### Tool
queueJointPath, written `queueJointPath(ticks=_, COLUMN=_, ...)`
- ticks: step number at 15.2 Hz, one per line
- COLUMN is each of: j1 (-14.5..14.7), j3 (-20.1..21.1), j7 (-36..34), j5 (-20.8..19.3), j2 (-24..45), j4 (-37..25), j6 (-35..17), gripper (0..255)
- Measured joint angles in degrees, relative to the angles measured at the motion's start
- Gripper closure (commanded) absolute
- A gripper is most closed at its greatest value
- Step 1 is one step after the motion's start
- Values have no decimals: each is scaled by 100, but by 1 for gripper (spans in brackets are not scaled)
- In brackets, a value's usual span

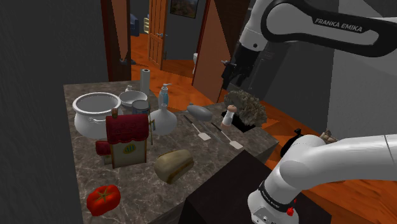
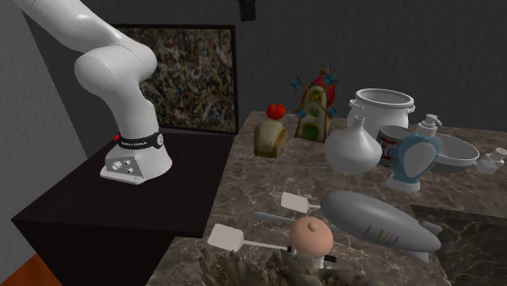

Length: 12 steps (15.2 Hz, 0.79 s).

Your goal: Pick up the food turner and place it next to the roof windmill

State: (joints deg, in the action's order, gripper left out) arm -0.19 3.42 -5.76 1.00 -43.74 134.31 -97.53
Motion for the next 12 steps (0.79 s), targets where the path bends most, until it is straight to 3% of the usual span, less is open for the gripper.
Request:
queueJointPath(ticks=4, j1=-59, j3=-130, j7=124, j5=-69, j2=9, j4=329, j6=-315, gripper=0)
queueJointPath(ticks=12, j1=-358, j3=-720, j7=680, j5=-385, j2=473, j4=1213, j6=-1602, gripper=0)
